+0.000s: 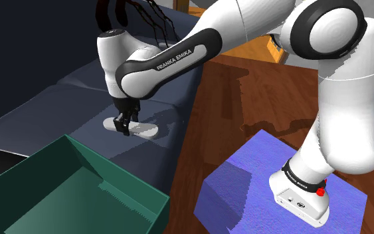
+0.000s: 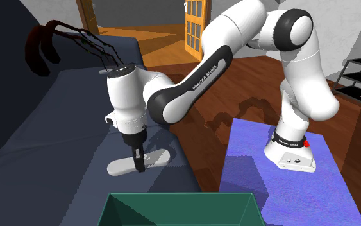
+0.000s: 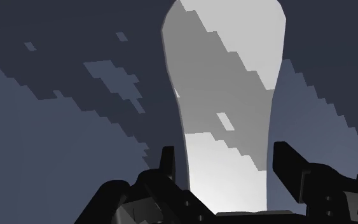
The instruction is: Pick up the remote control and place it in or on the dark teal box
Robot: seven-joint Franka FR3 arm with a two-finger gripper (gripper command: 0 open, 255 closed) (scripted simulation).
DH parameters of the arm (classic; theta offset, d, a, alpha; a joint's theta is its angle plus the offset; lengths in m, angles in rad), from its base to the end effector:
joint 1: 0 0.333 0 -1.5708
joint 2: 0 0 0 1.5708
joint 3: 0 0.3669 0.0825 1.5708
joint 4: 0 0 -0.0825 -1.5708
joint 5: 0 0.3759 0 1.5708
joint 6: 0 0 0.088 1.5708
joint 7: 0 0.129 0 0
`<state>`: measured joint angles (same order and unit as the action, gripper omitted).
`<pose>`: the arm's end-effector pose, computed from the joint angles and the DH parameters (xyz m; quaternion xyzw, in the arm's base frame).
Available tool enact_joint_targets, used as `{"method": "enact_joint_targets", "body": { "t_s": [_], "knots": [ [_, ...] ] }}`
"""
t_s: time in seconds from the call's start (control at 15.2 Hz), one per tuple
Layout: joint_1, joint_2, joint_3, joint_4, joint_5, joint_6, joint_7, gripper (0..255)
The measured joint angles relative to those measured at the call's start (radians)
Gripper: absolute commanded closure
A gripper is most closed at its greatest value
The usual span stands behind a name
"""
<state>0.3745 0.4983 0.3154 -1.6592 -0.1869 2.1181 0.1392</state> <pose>0.5570 0.4068 0.3574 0.9532 0.3023 -0.0031 0.0067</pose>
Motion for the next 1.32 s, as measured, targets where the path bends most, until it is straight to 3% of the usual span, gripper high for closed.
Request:
{"method": "enact_joint_targets", "body": {
  "t_s": [0.53,1.32],
  "knots": [
    [0.000,-0.002,0.001,0.003,0.001,-0.005,-0.001,255],
    [-0.005,-0.061,0.013,0.073,0.025,-0.131,-0.016,255]
  ]
}}
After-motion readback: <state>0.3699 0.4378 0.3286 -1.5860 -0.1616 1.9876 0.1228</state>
